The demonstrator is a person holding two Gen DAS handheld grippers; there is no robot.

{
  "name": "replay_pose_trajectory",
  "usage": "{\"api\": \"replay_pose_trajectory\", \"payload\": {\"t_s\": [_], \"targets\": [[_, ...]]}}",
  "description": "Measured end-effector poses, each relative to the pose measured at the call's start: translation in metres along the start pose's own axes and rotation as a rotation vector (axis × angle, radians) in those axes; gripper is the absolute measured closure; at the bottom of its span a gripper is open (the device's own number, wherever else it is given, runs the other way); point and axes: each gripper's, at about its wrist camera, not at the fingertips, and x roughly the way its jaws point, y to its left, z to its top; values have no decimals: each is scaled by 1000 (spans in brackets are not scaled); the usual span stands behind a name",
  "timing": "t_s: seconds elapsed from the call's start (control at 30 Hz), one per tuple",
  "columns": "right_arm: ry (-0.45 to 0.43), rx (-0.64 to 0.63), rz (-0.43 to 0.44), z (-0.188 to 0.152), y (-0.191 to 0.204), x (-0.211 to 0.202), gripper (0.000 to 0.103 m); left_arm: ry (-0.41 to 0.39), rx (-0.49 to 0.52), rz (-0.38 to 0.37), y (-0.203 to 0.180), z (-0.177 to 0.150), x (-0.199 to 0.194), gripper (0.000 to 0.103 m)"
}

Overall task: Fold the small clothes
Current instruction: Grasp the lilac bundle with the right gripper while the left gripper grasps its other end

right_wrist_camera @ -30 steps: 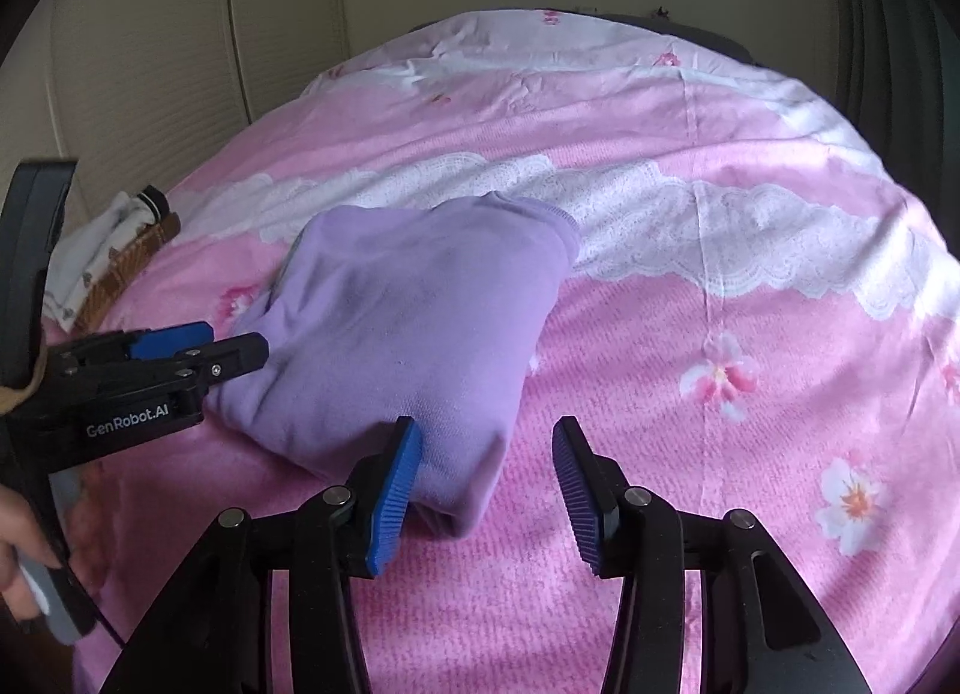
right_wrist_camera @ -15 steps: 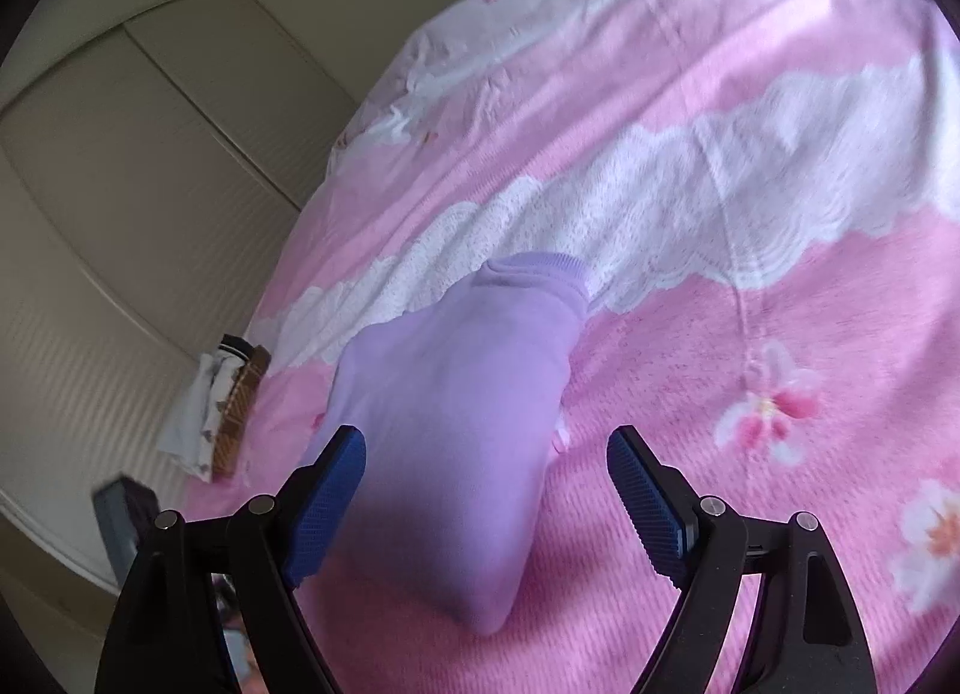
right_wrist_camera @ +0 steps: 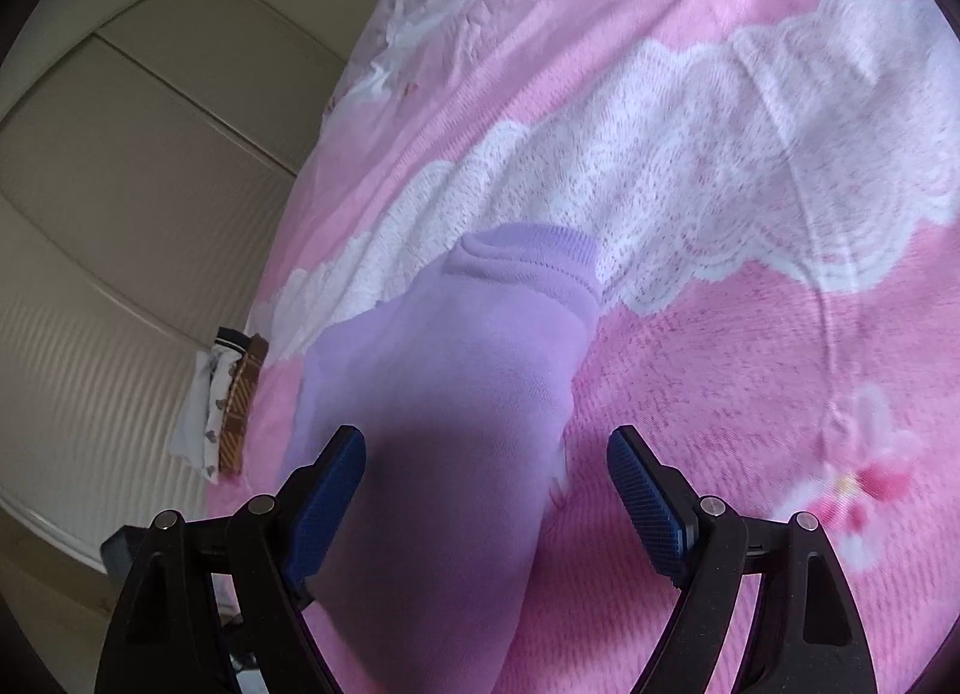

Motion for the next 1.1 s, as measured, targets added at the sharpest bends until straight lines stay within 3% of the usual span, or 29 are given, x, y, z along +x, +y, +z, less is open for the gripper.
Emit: {"api": "replay_pose_trajectory", "payload": {"t_s": [0.4, 0.47, 0.57, 0.67, 0.73, 0.8, 0.9, 1.1], "targets": [[50, -13, 60, 12, 1, 36, 17, -12, -42, -59, 1, 9, 9, 8], [65, -13, 88, 15, 0, 42, 17, -15, -46, -76, 1, 10, 10, 16], [78, -9, 112, 17, -1, 43, 17, -21, -38, -70, 0, 10, 11, 20], [82, -1, 135, 16, -5, 42, 17, -35, -35, -54, -2, 9, 11, 33], [82, -9, 117, 15, -3, 43, 21, -41, -32, -40, -2, 10, 9, 42], [72, -18, 78, 14, 2, 43, 38, -44, -20, -36, -2, 10, 5, 49], [43, 10, 91, 13, 3, 34, 53, -53, 12, -38, -8, 13, -6, 56], [3, 5, 99, 7, 18, 12, 61, -69, 32, -51, -13, 16, -34, 60]]}}
